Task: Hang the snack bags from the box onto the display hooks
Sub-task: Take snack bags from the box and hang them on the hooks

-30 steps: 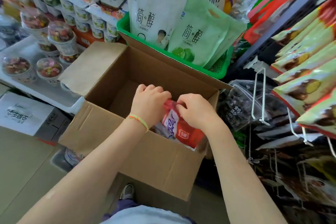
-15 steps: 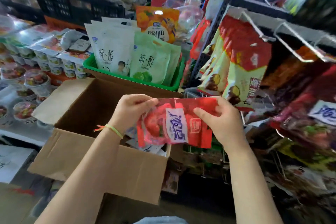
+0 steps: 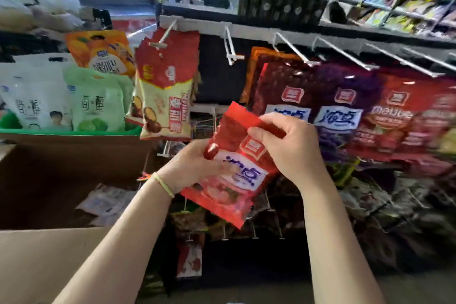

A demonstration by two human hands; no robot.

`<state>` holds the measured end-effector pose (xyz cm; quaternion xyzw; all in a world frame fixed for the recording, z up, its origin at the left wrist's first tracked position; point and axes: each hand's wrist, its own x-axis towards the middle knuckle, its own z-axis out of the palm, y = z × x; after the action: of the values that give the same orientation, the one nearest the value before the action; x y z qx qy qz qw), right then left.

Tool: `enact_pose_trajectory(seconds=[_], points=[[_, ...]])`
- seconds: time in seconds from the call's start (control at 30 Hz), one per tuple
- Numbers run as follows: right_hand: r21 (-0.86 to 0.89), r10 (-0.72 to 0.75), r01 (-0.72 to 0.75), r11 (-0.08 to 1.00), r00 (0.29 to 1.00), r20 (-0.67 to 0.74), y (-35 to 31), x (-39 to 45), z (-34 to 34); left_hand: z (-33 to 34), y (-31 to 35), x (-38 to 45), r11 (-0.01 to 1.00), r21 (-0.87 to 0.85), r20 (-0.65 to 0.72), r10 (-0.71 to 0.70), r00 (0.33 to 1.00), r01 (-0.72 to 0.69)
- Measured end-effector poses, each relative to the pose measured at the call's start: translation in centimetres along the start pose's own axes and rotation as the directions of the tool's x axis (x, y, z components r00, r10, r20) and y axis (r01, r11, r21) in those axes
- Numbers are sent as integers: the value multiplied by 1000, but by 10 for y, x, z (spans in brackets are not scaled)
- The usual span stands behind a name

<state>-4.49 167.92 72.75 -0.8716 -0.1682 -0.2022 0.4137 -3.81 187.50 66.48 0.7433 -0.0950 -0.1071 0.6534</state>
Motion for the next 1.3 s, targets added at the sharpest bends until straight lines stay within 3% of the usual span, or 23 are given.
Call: enact_pose_trajectory(seconds=[0.1,0.17,0.23,0.27,0.33,0.47,0.6,0.8,1.0,1.07,1.1,1.13,1.17,1.2,1.27,1.3], points=[[-151,-82,36,988,946,-313,33,8,-36,47,15,27,989,-107,-81,89,993,-97],[-3,54,-60,998,908,-415,58,12,-58,75,20,45,972,-205,-133,89,987,-115],[297,294,-194,935,891,-345,78,18,-78,102,27,59,954,-275,-156,79,985,-120],[469,400,-253,846,883,-245,85,22,-86,115,31,66,950,-287,-165,75,983,-121],[640,495,-315,701,861,-119,98,30,-99,140,38,77,947,-302,-171,56,984,-106],[633,523,-263,728,810,-265,119,51,-115,175,51,97,956,-292,-137,-4,991,-37],[643,554,-254,723,770,-318,131,72,-127,189,62,106,974,-226,-171,-16,985,-23],[513,485,-267,816,799,-356,139,95,-127,195,64,116,987,-162,-255,-47,966,5],[401,455,-288,870,781,-428,153,99,-123,197,63,122,991,-129,-276,-56,959,21],[340,421,-277,899,760,-495,153,94,-119,198,66,120,996,81,-281,-24,959,48],[279,372,-254,926,737,-564,151,89,-116,198,67,117,941,330,-283,27,959,71],[172,272,-212,962,709,-650,148,82,-113,198,68,111,801,592,-300,114,947,91],[10,120,-163,987,683,-721,145,75,-108,198,68,102,626,775,-324,280,904,83],[-168,-42,-123,978,675,-737,143,67,-102,195,69,94,517,855,-336,483,808,47],[-388,-215,-63,920,747,-629,145,57,-87,183,69,87,427,903,-338,773,537,-46],[-423,-204,-60,904,809,-551,147,53,-78,174,63,91,379,924,-313,819,481,-43]])
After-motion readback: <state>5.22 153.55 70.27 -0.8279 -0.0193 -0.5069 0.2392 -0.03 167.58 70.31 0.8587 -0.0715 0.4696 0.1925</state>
